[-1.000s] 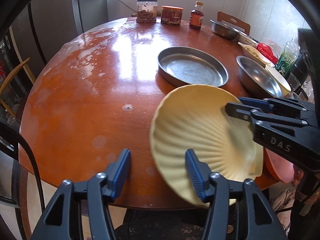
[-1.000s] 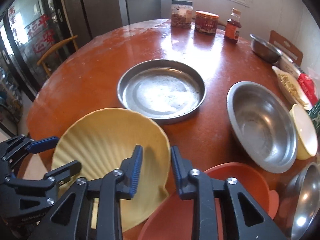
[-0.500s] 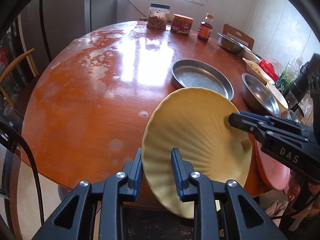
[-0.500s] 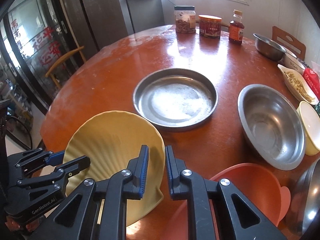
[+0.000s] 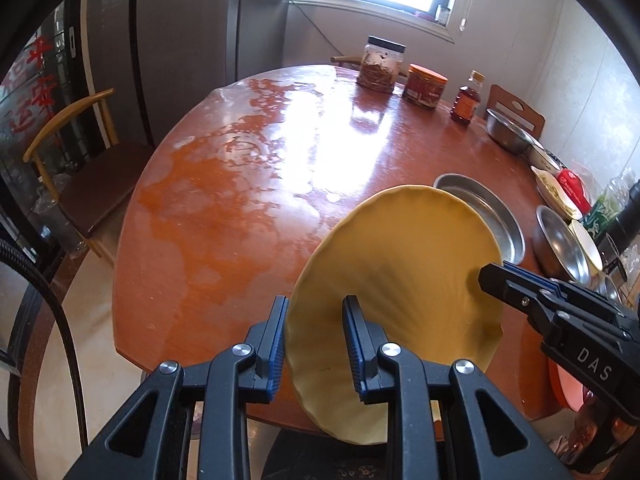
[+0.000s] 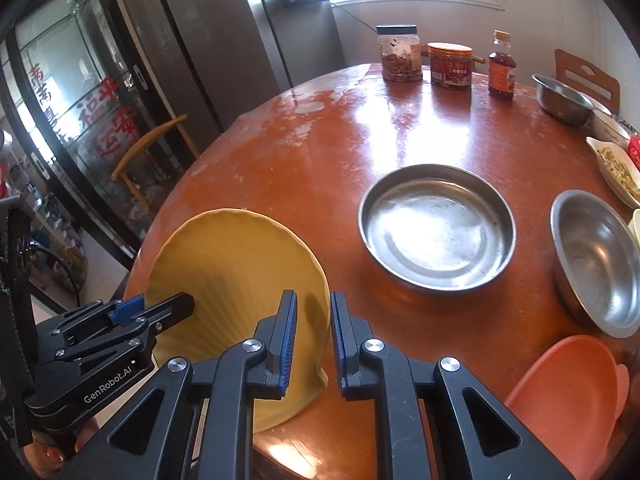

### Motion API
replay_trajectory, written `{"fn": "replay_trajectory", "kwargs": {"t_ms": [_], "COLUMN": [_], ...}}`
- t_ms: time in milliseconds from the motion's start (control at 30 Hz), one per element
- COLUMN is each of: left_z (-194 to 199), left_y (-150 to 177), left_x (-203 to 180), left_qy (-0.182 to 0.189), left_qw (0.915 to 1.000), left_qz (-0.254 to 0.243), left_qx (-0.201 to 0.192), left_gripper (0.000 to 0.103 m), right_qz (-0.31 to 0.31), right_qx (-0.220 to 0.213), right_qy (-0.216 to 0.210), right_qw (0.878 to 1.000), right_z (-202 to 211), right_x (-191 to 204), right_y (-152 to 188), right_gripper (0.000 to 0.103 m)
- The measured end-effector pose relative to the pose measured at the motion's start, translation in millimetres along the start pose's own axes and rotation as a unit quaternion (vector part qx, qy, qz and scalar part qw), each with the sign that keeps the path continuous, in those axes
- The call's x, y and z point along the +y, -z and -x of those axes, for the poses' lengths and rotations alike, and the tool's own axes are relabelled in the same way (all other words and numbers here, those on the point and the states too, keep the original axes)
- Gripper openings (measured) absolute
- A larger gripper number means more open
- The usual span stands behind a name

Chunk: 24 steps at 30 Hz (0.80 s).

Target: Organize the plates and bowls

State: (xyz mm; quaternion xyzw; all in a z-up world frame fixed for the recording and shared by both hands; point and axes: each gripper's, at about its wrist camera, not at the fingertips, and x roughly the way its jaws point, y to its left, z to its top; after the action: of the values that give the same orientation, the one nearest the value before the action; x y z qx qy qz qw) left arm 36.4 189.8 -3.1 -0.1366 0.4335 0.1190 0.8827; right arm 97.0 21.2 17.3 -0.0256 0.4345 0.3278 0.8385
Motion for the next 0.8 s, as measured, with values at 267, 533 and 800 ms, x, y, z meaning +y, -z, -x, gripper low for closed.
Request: {"fn": "replay_trajectory", "kwargs": {"t_ms": [267, 533, 800], "left_z": [-11, -23, -31], "left_y": [-7, -13, -19], "left_x": [15, 26, 33], "left_qy": [-0.009, -0.01, -0.008], "left_qw": [0.9999, 0.9998, 0.9998], "left_qz": [0.007, 0.014, 0.017], "left_qx": [0.0, 0.004, 0.005], "left_gripper": [0.028, 0.028, 0.028], "right_qz": [-0.003, -0.009, -0.012], "right_qx": [0.0, 0.001, 0.003], "right_qy": [0.011, 0.014, 0.017], "right_qw": [1.0, 1.0, 1.0], "right_z": [-22, -39, -49], "right_x": [11, 15, 18], "right_y": [-7, -11, -13], "right_gripper": [0.017, 0.017, 0.018]}}
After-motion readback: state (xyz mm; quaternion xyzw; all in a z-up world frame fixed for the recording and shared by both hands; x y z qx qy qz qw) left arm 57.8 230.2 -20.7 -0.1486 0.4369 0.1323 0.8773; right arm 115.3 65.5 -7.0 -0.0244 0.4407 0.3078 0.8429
